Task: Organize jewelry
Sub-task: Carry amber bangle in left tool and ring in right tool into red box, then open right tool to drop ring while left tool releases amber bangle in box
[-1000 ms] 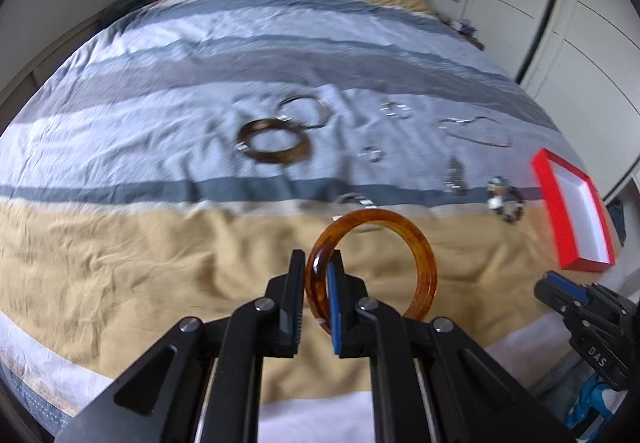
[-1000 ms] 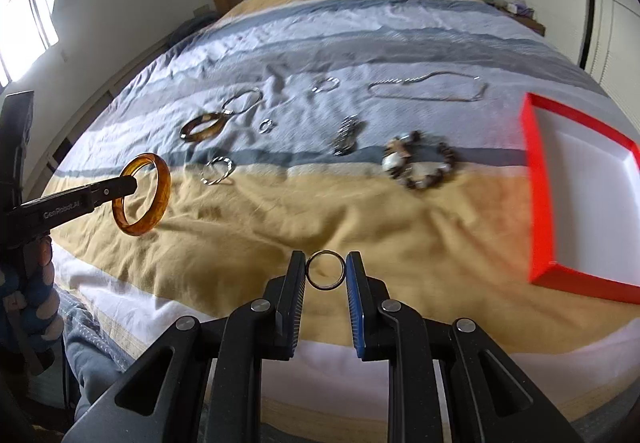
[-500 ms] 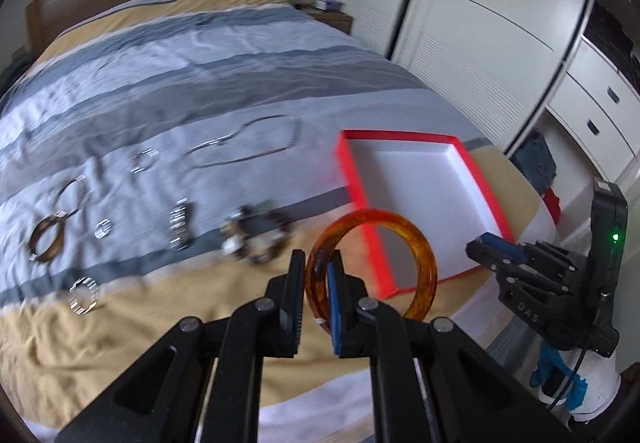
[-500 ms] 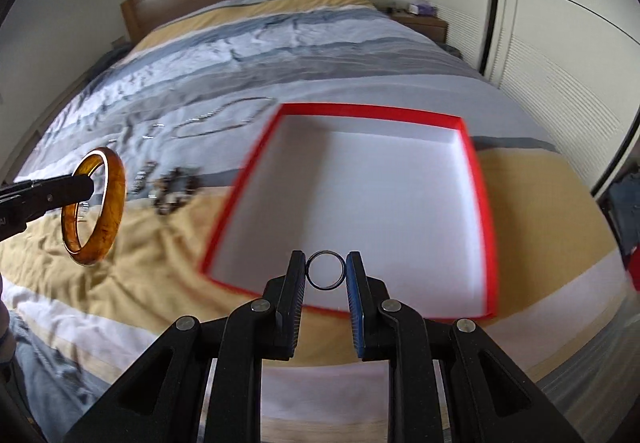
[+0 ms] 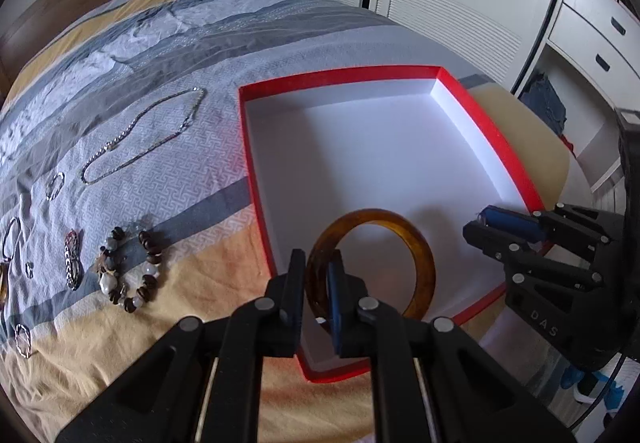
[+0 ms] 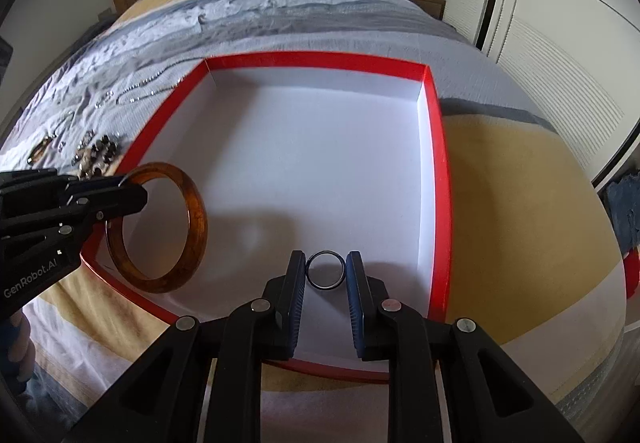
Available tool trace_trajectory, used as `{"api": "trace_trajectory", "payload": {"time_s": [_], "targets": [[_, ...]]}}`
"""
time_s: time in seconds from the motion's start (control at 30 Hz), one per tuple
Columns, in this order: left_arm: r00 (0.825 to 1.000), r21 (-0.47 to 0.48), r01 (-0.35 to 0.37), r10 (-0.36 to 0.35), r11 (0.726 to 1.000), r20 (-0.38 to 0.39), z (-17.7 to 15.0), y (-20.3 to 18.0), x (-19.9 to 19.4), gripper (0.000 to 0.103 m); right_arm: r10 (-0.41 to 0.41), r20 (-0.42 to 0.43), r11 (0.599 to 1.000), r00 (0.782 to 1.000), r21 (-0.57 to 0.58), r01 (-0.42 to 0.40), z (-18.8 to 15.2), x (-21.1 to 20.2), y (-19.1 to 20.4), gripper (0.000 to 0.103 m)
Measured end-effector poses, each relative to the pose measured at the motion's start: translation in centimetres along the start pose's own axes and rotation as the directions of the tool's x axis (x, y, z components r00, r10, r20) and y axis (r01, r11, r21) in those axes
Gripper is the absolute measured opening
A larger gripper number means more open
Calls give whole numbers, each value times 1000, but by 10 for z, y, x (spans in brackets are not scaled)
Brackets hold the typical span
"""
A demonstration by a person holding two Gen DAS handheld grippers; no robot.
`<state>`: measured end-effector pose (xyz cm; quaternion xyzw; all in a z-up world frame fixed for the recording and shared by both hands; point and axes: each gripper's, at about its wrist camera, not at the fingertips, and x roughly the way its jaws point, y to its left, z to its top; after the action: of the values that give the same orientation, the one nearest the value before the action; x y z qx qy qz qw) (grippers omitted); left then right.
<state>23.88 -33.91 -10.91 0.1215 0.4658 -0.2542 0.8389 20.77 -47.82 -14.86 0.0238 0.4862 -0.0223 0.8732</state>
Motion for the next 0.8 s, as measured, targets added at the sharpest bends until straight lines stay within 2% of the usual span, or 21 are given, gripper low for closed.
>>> {"api": "trace_trajectory", "payload": {"time_s": [0.5, 0.8], "targets": [[999, 46, -36, 36, 998, 20, -9, -11, 13, 12, -18, 7, 999, 1000, -44, 19, -3, 1, 5, 22], [999, 42, -23, 21, 999, 32, -12, -13, 8, 16, -19, 29, 1000, 999, -17, 20, -6, -6, -2, 30]]}}
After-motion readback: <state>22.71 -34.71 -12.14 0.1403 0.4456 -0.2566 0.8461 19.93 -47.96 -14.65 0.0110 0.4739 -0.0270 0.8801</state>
